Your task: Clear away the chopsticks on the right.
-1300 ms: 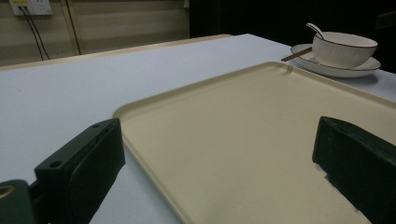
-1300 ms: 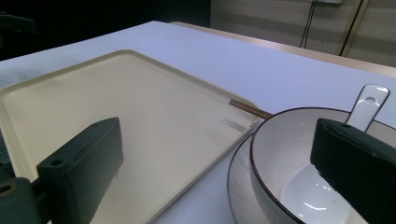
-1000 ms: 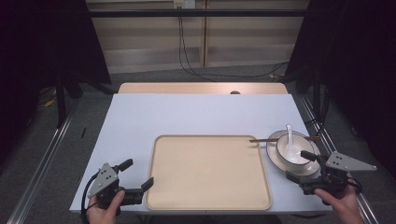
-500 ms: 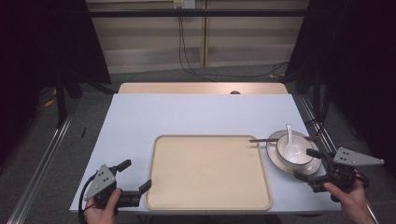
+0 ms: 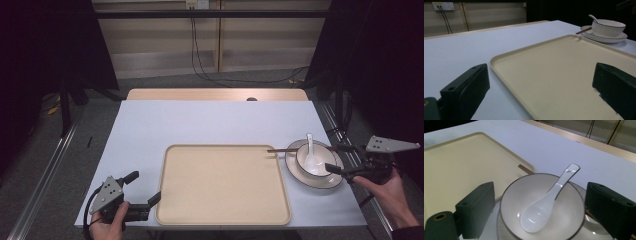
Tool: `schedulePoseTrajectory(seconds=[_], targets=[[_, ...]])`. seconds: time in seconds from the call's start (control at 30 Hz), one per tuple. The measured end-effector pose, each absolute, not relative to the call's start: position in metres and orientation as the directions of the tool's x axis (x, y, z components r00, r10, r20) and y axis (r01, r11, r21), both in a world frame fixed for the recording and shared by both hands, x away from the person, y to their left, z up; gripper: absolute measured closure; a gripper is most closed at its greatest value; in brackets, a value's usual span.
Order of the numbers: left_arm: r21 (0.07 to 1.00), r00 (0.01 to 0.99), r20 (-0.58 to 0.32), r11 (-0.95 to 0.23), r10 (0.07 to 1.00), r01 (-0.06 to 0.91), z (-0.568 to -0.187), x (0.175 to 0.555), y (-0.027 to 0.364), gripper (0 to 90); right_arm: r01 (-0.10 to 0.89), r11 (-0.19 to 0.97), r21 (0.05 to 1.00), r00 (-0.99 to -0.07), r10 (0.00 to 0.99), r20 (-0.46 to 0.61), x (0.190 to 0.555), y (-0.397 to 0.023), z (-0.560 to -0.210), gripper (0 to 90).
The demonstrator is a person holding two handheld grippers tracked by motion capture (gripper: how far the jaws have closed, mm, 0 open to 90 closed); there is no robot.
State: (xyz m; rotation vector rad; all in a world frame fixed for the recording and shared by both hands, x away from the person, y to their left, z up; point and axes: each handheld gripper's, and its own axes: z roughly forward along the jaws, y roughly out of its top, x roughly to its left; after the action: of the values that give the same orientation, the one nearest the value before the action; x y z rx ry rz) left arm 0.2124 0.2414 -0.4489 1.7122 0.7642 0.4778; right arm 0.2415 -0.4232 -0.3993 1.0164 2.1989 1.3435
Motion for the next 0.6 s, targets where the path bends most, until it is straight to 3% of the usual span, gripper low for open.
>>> schedulePoseTrajectory(seconds=[0.37, 0.6], targets=[[0.958, 0.705, -0.071, -0.149, 0.706, 0.246, -0.449, 0.214, 0.241, 1.1, 0.42, 0.381, 0.824, -0.683, 0.731, 0.009, 0.284, -0.457, -0.395, 20.3], [0.956, 0.705, -0.063, -0.161, 0.707, 0.246, -0.45, 0.214, 0.241, 1.1, 0.525, 0.431, 0.733, -0.616, 0.787, -0.021, 0.322, -0.472, -0.411, 18.0]])
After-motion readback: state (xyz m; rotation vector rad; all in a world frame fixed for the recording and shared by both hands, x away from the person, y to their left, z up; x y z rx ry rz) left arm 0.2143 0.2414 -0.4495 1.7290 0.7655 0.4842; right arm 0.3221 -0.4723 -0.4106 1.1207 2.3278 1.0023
